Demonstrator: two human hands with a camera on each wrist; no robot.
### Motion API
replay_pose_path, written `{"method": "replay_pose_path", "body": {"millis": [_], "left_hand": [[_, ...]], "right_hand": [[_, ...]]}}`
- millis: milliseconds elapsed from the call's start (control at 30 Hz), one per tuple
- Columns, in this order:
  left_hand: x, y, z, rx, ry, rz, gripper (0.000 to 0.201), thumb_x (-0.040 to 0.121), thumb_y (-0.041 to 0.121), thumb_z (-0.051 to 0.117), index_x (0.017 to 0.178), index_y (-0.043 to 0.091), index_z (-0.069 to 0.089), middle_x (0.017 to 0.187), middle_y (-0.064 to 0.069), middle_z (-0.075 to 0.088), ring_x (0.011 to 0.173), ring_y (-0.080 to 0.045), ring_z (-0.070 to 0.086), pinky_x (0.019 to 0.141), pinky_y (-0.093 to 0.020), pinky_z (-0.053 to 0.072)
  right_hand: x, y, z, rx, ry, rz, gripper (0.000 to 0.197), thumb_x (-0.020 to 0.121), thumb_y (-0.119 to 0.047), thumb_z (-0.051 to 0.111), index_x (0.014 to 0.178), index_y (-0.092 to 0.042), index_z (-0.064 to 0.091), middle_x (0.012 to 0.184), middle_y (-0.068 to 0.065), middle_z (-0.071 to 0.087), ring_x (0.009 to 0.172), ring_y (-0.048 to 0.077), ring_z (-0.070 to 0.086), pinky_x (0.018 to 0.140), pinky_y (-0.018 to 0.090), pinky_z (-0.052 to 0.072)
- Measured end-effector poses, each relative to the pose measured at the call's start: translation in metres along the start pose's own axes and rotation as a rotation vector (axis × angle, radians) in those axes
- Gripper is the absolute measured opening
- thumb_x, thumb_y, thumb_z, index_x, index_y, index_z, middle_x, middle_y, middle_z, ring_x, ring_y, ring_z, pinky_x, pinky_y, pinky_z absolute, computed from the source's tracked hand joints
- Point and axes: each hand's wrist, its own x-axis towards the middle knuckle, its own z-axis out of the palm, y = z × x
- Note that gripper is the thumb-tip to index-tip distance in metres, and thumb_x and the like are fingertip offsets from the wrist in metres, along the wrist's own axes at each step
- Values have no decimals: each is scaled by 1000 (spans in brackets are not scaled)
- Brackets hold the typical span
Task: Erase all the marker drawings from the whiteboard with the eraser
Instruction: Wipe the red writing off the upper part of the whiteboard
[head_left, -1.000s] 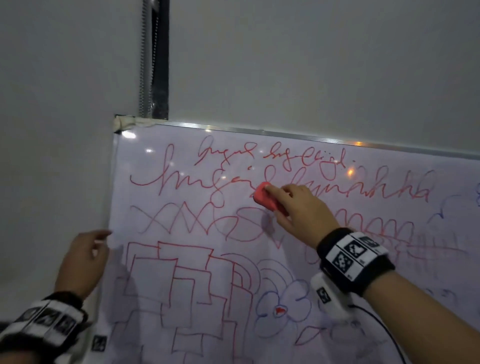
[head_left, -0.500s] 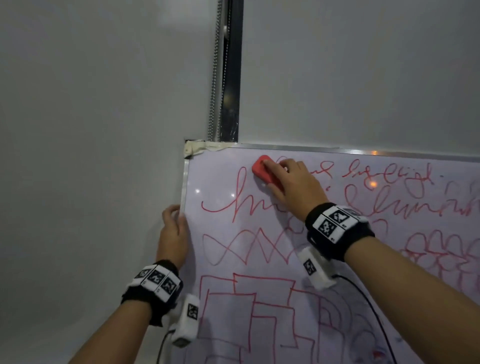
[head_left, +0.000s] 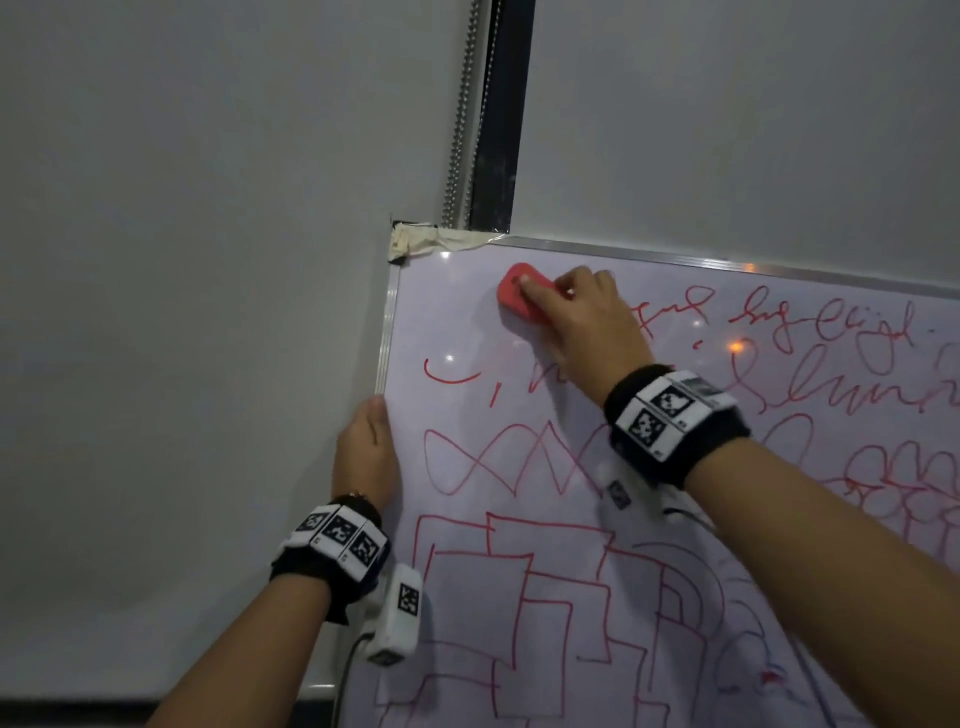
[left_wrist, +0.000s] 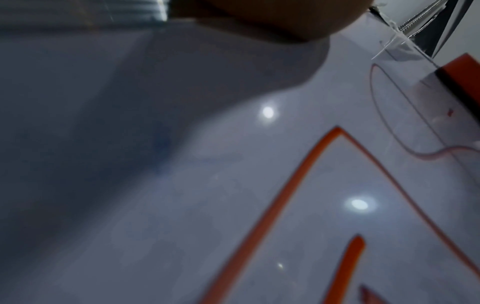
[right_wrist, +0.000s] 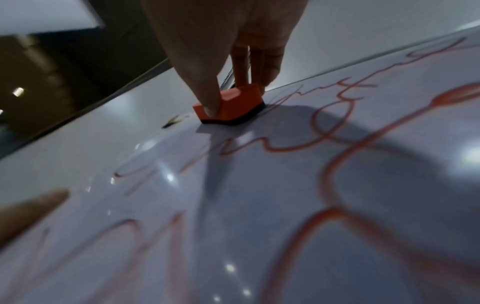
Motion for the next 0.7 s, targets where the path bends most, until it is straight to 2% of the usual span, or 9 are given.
{"method": "replay_pose_path", "body": {"millis": [67, 133, 200, 233, 367, 433, 533, 633, 700], "left_hand": [[-1, 2, 0, 10, 4, 0, 35, 100, 29, 26, 86, 10, 52, 73, 4, 54, 69, -14, 49, 67, -25, 36], [-2, 3, -1, 23, 14, 1, 33, 101, 27, 26, 89, 12, 53, 79, -1, 57, 75, -17, 52, 69, -23, 36], [-2, 2, -1, 16, 13, 1, 34, 101, 28, 27, 88, 11, 54, 83, -3, 58, 79, -19, 53, 71, -24, 36], [-2, 2, -1, 9, 12, -5, 34, 100, 28, 27, 88, 11, 54, 82, -2, 58, 78, -18, 53, 71, -24, 37], [-1, -1, 0, -9, 11, -17, 37, 101, 29, 26, 88, 10, 55, 82, -3, 59, 77, -19, 54, 71, -26, 40], [-1, -2, 0, -4, 20, -6, 36, 101, 28, 27, 83, 11, 53, 80, -3, 57, 76, -19, 52, 70, -27, 39], [0, -1, 0, -7, 17, -5, 36, 101, 27, 27, 82, 9, 52, 78, -3, 56, 74, -19, 50, 68, -27, 38], [-1, -1, -1, 9, 18, -4, 36, 101, 27, 26, 86, 8, 53, 82, -7, 57, 76, -20, 52, 70, -26, 38], [-1, -1, -1, 14, 20, -7, 36, 101, 28, 26, 86, 10, 53, 83, -7, 58, 76, -21, 52, 70, -27, 39]], "right_hand": [[-9, -21, 15, 28, 12, 28, 40, 76, -10, 71, 115, -4, 64, 82, 22, 57, 71, 37, 53, 56, 38, 46], [-25, -38, 30, -4, -64, -161, 47, 69, -2, 75, 114, -5, 64, 81, 21, 57, 67, 34, 53, 53, 38, 47], [-24, -32, 29, -68, -122, -327, 46, 72, -3, 73, 116, -7, 63, 84, 21, 59, 68, 34, 55, 54, 39, 48], [-16, -25, 27, -89, -118, -330, 44, 74, -6, 72, 117, -8, 62, 85, 21, 59, 69, 34, 55, 56, 41, 49], [3, -31, 27, -11, 16, -66, 37, 83, -18, 50, 115, -7, 64, 84, 22, 58, 71, 37, 55, 56, 45, 51], [-10, -48, 38, -16, -16, -179, 35, 79, -13, 59, 114, -6, 64, 82, 20, 58, 69, 34, 55, 56, 40, 50], [-18, -49, 38, -76, -100, -359, 51, 66, -4, 77, 115, -8, 64, 85, 20, 60, 69, 33, 56, 56, 38, 47], [-9, -46, 33, -10, 4, -144, 38, 78, -12, 64, 115, -5, 64, 84, 22, 60, 69, 35, 56, 55, 41, 52], [-17, -58, 37, -7, 15, -108, 41, 75, -7, 68, 115, -5, 63, 84, 21, 60, 69, 35, 55, 55, 41, 52]]}}
